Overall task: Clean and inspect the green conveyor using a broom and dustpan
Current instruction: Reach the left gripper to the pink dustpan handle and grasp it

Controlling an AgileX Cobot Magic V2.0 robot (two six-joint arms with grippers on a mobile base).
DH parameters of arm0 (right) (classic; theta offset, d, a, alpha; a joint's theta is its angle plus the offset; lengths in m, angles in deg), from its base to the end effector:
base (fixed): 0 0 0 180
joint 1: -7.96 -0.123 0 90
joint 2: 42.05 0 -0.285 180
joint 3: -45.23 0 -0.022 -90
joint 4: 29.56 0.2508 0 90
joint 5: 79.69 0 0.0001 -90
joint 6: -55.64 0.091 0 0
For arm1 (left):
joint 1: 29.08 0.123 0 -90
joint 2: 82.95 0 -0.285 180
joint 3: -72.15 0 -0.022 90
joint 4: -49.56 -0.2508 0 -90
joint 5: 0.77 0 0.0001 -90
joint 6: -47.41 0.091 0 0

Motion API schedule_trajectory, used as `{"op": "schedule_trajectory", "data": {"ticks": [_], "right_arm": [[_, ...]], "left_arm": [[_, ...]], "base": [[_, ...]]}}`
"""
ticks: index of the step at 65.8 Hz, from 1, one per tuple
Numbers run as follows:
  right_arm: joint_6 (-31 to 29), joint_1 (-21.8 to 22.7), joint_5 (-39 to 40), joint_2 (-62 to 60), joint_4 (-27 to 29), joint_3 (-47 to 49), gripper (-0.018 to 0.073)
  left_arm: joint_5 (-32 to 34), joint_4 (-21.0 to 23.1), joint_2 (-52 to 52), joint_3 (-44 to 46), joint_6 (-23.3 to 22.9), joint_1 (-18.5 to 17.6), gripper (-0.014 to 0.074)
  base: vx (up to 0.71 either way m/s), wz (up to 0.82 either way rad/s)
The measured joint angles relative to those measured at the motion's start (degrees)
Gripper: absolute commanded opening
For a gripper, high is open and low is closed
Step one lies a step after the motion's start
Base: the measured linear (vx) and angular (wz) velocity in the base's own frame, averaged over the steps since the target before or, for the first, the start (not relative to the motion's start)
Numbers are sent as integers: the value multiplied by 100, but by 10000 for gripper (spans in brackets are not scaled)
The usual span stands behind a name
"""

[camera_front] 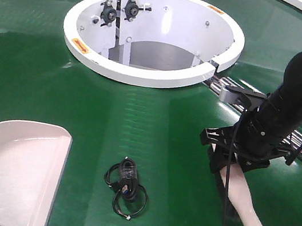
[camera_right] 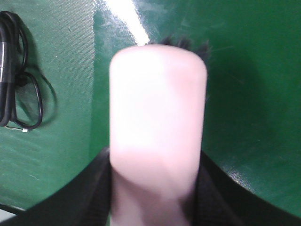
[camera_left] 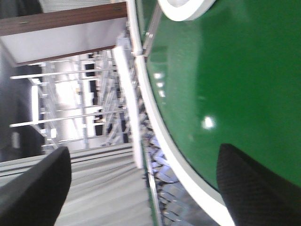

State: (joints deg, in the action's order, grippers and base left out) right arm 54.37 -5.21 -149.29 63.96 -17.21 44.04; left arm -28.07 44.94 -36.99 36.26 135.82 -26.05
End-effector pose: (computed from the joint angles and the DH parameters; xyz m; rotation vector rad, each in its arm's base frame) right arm 0.3174 0.0930 0.2548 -0.2813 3.0777 0.3237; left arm 0.1326 0.0104 0.3554 1.4453 1.4972 1.1234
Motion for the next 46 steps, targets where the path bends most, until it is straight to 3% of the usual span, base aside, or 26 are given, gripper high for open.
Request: {"op": "schedule_trajectory", "data": {"ticks": [7,17,28,46], "right_arm": [[0,0,0,0,0,0,-5],[0,0,0,0,5,0,-5],[-14,0,0,0,5,0,-5],[-14,0,0,0,5,0,-5]], "left_arm": [[-967,-103,96,160,0,0,584],[-2846,-586,646,690,-84,0,584],[-4158,-982,1459,1339,-277,0,584],[-4349,-1222,2850,1664,-577,0,584]], "base": [[0,0],[0,0],[0,0],[0,0]]}}
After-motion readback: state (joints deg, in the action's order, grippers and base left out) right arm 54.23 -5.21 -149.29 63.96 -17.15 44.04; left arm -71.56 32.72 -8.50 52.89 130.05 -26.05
